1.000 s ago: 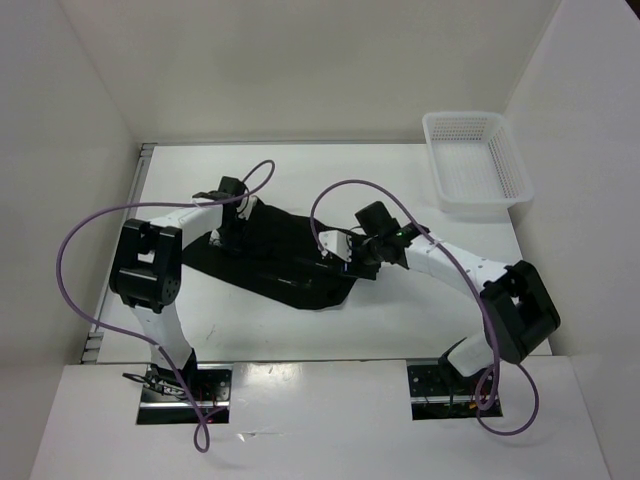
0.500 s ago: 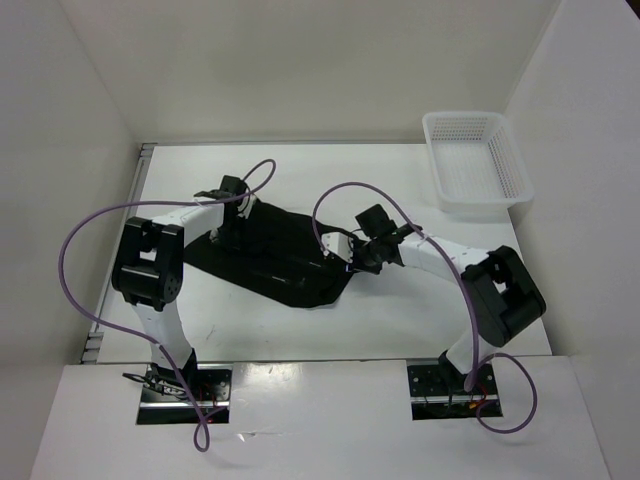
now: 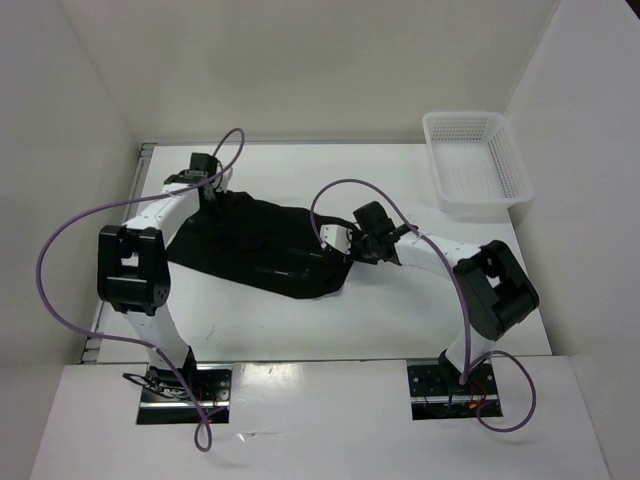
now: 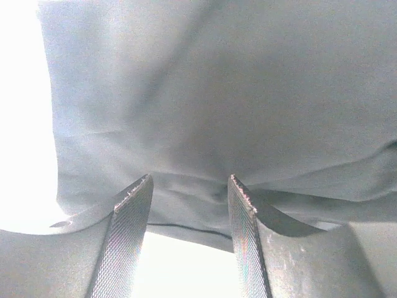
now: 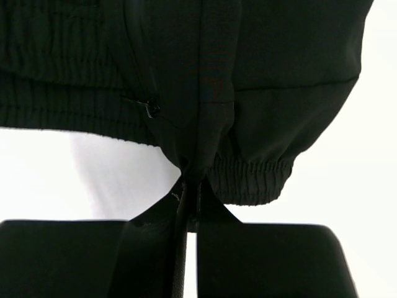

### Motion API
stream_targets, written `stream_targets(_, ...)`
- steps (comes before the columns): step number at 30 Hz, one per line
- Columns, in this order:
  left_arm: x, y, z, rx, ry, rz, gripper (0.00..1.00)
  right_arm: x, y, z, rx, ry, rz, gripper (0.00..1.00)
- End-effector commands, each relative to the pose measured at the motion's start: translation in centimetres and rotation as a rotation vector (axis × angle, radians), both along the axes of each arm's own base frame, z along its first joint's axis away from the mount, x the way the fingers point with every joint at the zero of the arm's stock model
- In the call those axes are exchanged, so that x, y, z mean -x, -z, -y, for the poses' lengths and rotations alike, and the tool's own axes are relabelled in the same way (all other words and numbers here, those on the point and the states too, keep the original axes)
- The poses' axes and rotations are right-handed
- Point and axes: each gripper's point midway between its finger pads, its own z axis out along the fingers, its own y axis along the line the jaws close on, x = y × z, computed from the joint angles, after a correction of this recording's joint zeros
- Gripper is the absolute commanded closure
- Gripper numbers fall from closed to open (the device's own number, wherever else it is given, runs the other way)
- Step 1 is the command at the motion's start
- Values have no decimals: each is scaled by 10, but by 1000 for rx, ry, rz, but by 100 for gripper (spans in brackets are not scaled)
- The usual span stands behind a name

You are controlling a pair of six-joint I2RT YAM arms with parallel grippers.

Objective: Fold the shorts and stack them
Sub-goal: Flatten the shorts out

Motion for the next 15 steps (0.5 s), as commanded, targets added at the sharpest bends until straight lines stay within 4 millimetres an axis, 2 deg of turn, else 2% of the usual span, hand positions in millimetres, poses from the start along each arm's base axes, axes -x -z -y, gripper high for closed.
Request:
stream_targets(1, 3, -3, -17, 6, -40, 6, 41, -34, 3, 15, 47, 73, 112, 100)
stream_targets(3, 6, 3, -24, -4, -57, -2, 41, -51, -2, 23, 66, 107, 147, 100)
stream_targets(4, 5, 5, -31, -17, -74, 7, 41, -56, 5, 31, 84, 131, 147, 100)
stream_targets(5, 3, 5, -36, -26, -88, 17, 39, -72, -2, 43, 113, 159, 188, 100)
stream_targets(9, 5, 22, -53, -67, -131, -5, 36, -102, -6, 64, 169, 209, 238, 100)
stream_targets(10, 15, 35, -63, -100, -153, -39, 36, -107, -6, 63, 165, 210, 246, 100)
stream_targets(11, 14, 40, -67, -123, -165, -20, 36, -109, -5, 64, 180, 210, 250, 100)
stream_targets(13, 25, 54, -73, -156, -176, -46, 36, -117, -9, 61, 171, 207, 280, 100)
stream_targets(15, 28, 57, -73, -157, -176, -57, 36, -118, -10, 63, 186, 205, 287, 100)
